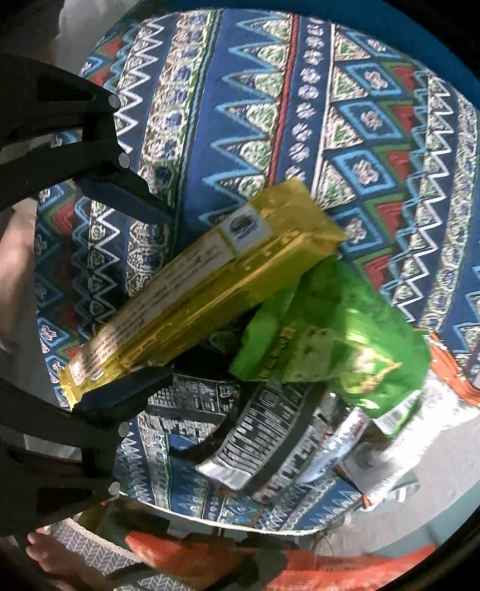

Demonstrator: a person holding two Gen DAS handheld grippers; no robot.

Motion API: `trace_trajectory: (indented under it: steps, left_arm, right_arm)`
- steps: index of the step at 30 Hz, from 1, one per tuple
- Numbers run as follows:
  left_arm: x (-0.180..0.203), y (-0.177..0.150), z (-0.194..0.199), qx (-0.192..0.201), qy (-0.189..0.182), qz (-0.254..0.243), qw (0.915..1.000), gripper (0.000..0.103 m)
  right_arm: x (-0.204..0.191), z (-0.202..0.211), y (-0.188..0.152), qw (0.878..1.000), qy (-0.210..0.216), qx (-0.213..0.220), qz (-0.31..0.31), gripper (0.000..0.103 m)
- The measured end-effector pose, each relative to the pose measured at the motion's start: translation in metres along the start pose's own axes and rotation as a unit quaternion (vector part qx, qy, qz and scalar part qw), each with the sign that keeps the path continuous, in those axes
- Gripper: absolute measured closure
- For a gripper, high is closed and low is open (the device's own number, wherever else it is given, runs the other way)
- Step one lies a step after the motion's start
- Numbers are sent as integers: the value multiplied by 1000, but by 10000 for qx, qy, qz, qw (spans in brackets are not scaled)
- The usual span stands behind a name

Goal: Organize snacks
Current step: 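Grasp the long gold bar with the left tool while the right tool grasps the red cookie bag, then lift both held snacks and carry them over the box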

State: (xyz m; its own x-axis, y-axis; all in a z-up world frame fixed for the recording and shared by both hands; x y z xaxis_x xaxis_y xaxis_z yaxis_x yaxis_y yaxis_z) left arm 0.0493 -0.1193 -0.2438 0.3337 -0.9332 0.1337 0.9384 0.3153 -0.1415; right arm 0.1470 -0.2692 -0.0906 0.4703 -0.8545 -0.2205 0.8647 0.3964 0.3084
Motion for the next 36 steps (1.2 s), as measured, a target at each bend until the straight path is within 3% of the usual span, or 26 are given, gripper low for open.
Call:
trace_trajectory:
  steps: [5, 7, 9, 14, 21, 28, 36]
  left_arm:
    - [13, -1, -9, 124, -30, 33, 9999, 22]
    - [16, 0, -12, 174, -35, -26, 9998, 31]
    - [28, 7, -14, 295, -76, -118, 9995, 51]
    - [19, 9, -7, 404, -186, -260, 9987, 57]
    - [-8, 8, 15, 681, -16, -586, 9960, 70]
    - [-28, 5, 38, 1013, 25, -867, 9911, 75]
    - [-42, 6, 68, 1597, 352, -1193, 9793, 75]
  right_arm:
    - [7, 0, -5, 10000, -9, -20, -47, 57]
    - [7, 0, -5, 10000, 5, -14, -54, 57]
    - [7, 0, -5, 10000, 12, -9, -50, 57]
    - [7, -3, -4, 10000, 9, -47, -67, 57]
    - [1, -1, -3, 10000, -15, -3, -3, 57]
    - [-10, 2, 2, 9999, -32, 86, 66, 57]
    - [-27, 6, 8, 9996, -33, 190, 187, 57]
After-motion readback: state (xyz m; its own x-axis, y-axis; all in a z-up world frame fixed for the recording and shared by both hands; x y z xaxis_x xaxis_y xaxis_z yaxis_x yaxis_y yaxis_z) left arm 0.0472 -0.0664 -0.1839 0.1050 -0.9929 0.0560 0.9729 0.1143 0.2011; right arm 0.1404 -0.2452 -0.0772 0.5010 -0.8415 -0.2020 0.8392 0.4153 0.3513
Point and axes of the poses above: each gripper's, at about its wrist camera, not at the fingertips, and z roughly against the way its jaws point, x to its right, y to its top, the point moved 1 cm from there along -z, roughly the way its jaws point, and after that the axes turned 7 degrees about y, right-handed, at the moved point
